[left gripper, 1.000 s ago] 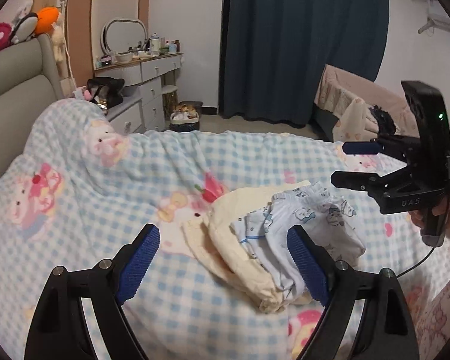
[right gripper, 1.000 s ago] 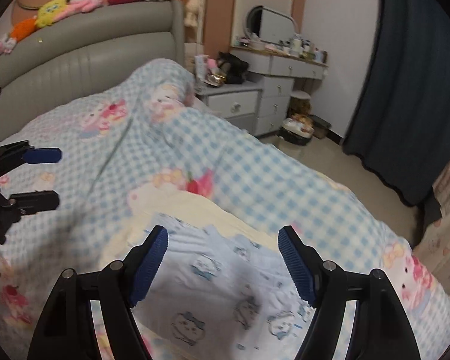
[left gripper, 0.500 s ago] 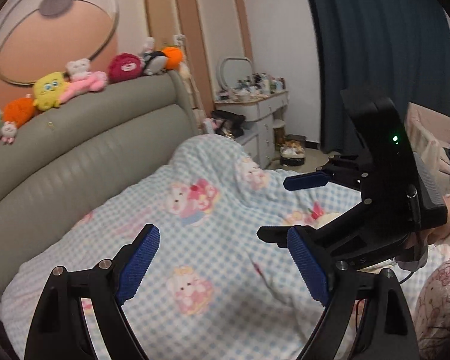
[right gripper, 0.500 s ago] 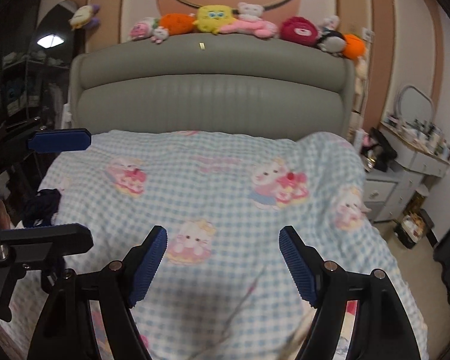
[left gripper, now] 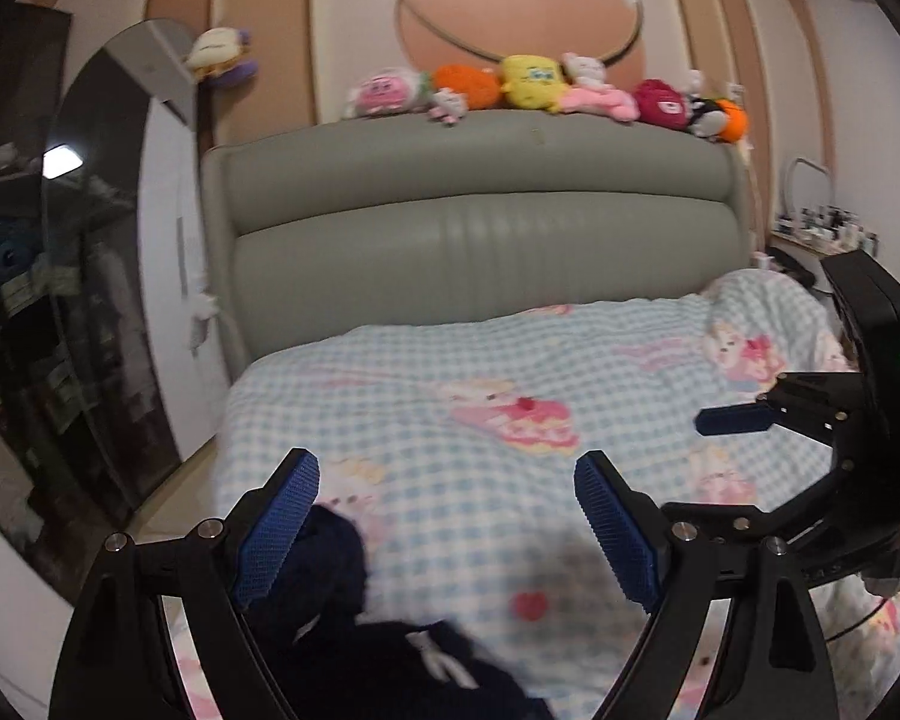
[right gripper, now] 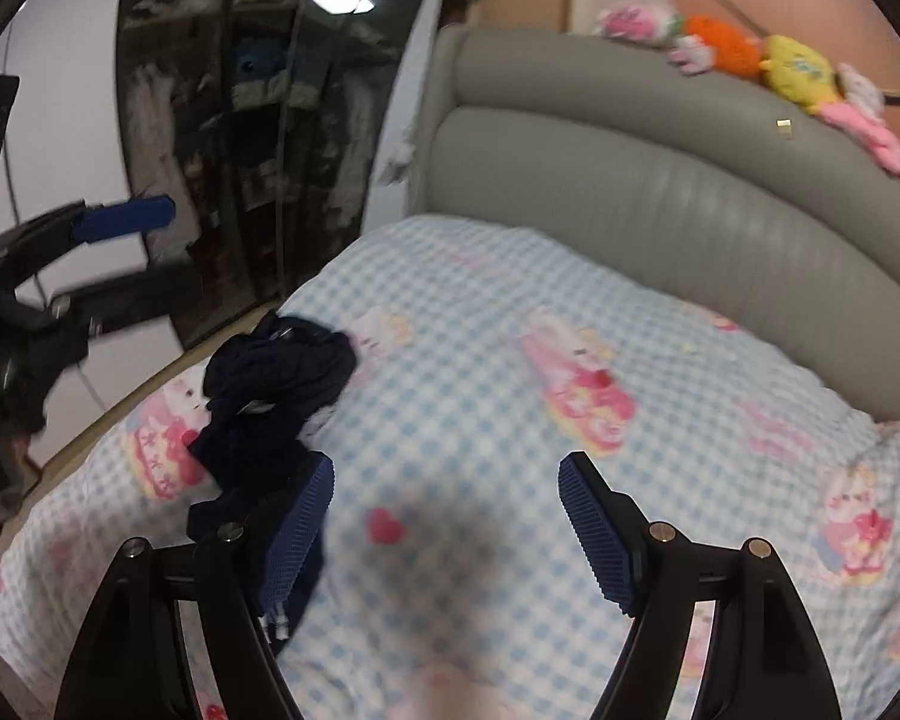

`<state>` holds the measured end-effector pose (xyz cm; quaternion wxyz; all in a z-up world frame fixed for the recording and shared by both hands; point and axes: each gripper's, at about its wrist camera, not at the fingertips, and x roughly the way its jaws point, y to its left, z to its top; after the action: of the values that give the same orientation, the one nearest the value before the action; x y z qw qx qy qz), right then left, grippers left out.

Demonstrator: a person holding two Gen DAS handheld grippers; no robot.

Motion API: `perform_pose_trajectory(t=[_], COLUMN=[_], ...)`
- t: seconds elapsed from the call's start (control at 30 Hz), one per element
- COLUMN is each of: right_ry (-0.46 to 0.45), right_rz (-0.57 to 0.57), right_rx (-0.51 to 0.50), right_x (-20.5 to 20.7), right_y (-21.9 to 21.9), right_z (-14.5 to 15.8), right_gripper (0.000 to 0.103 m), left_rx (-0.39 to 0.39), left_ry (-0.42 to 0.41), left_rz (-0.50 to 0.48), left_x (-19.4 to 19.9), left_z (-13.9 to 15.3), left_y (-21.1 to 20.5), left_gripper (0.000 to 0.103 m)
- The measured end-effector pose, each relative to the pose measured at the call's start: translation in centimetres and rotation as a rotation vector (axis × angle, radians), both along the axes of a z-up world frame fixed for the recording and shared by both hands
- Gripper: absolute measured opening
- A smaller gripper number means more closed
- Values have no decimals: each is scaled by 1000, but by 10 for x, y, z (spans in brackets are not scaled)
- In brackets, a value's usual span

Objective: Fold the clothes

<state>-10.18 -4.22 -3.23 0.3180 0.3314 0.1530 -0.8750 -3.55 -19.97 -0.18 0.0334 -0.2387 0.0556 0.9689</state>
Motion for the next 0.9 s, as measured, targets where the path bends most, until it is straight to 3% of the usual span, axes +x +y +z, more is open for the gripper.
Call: perform_pose_trajectory(t=[0.1,0.2,0.27,0.43,0.53,0.6,0.63,0.67,0.7,0.73,0.77,0.8,0.9], right_ry=[-90,-186,-217,-266,-258,-240,-231,-222,-218,-213,-211,-209,-212], right_rz=[49,100,111,-35,-114,-138,-140,-142,-124,-107,-86,-64,-19], right_rx=[27,88,149,170,148,167,176,185,186,187,185,182,165], right_x=[-5,-6,-7,-32,-45,-49,-47,-45,-40,-35,-32,-29,-21], right_y=[-49,-95,-119,-142,-146,-150,-153,-155,-156,-157,-155,-153,-140], right_z=[-48,-106,-142,-196,-206,-214,-217,-219,-218,-216,-212,-208,-195], right_gripper=[77,77,77,77,77,78,78,74,57,45,26,19,16], left_rx=[17,130,155,259,221,211,238,263,278,281,284,294,336], left_ry=[-49,-150,-219,-384,-397,-401,-413,-424,-422,-407,-392,-380,-359], left_rz=[123,183,213,187,149,112,93,89,81,71,61,51,14], left_x=[-1,-12,-21,-39,-44,-47,-48,-47,-44,-39,-33,-26,1], left_z=[-49,-109,-150,-225,-242,-252,-256,-259,-260,-257,-254,-250,-236], left_y=[-48,-82,-94,-98,-83,-73,-70,-67,-65,-61,-58,-57,-54], left_gripper=[88,88,88,87,87,65,29,19,16,12,11,11,8])
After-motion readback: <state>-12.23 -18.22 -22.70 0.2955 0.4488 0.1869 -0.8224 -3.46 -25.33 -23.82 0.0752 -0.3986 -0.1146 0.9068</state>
